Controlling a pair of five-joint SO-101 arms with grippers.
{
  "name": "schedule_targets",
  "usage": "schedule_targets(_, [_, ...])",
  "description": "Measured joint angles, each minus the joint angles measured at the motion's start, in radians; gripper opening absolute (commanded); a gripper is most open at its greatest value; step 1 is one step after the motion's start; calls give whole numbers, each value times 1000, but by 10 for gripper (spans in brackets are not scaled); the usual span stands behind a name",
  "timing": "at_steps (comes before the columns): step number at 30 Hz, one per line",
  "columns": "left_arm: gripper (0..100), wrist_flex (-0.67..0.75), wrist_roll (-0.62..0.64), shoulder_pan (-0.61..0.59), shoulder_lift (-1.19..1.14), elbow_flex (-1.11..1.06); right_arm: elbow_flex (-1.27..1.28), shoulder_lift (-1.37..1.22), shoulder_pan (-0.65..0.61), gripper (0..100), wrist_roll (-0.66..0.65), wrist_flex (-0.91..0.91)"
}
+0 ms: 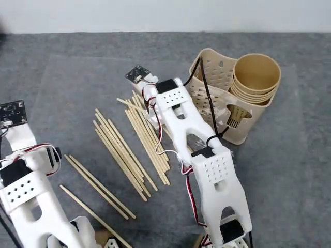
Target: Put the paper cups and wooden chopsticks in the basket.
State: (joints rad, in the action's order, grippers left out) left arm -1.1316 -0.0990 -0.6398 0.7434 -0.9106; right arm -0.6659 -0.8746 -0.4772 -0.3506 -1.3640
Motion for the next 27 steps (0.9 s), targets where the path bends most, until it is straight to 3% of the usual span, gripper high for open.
schedule_targets(6, [228,0,0,0,0,0,-115,-37,-8,9,-9,-146])
schedule_targets(15, [228,0,0,0,0,0,-244,-51,-69,10,-9,-376])
schedule_targets(27, [228,0,0,2,0,0,-287,-31,-81,9,-9,-390])
